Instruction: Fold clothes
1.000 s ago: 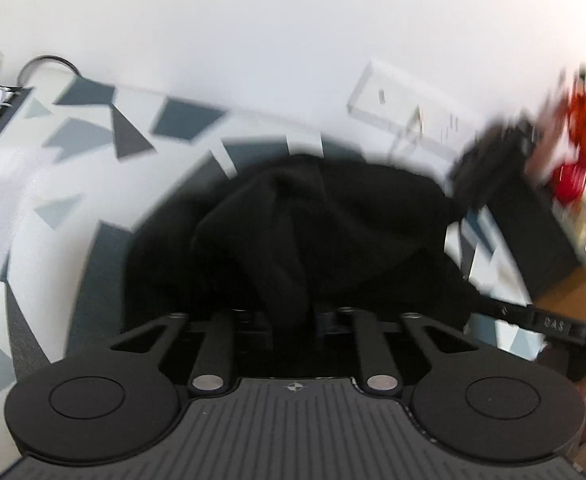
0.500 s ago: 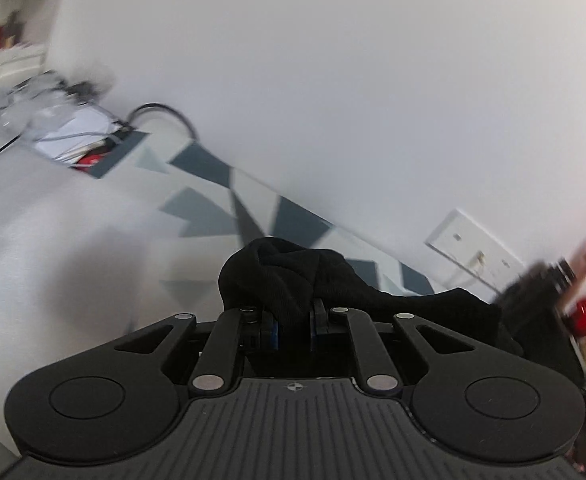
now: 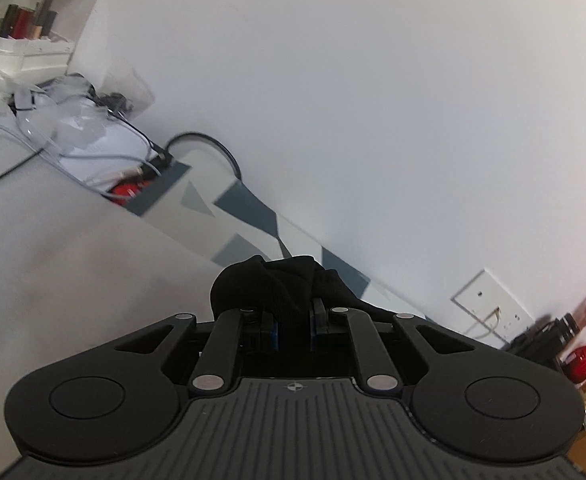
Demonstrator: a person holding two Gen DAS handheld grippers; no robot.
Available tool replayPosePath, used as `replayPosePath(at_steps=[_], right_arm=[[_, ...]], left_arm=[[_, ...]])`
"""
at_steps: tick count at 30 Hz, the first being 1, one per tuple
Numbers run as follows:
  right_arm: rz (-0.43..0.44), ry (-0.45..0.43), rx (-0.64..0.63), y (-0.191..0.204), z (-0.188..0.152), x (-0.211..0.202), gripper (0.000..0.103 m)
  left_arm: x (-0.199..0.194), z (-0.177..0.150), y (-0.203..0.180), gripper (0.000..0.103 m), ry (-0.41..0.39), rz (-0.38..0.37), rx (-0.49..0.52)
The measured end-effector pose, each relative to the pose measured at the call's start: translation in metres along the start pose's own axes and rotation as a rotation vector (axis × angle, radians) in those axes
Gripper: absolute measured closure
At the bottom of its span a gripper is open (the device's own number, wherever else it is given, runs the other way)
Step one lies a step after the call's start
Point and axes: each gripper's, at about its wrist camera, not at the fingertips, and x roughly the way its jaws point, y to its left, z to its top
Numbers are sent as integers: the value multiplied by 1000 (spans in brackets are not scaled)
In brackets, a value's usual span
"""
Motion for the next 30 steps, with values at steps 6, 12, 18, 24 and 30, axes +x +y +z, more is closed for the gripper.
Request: replayPosePath(at_steps=[6, 12, 18, 24, 30], right_arm=[[-20, -77, -60, 26, 21, -16, 1], [-100, -188, -162, 34, 46, -33, 1], [-174, -165, -254, 20, 27, 0, 1], [-134, 11, -287, 8, -21, 56, 1], [-113, 175, -332, 9, -72, 101, 1]], left_arm=[[-1, 17, 26, 90, -3, 19, -1], [13, 20, 32, 90, 28, 14, 25], [19, 14, 39, 90, 52, 37, 36], [0, 11, 61, 90, 49, 64, -56], [-28, -2, 71, 90, 5, 139, -107]])
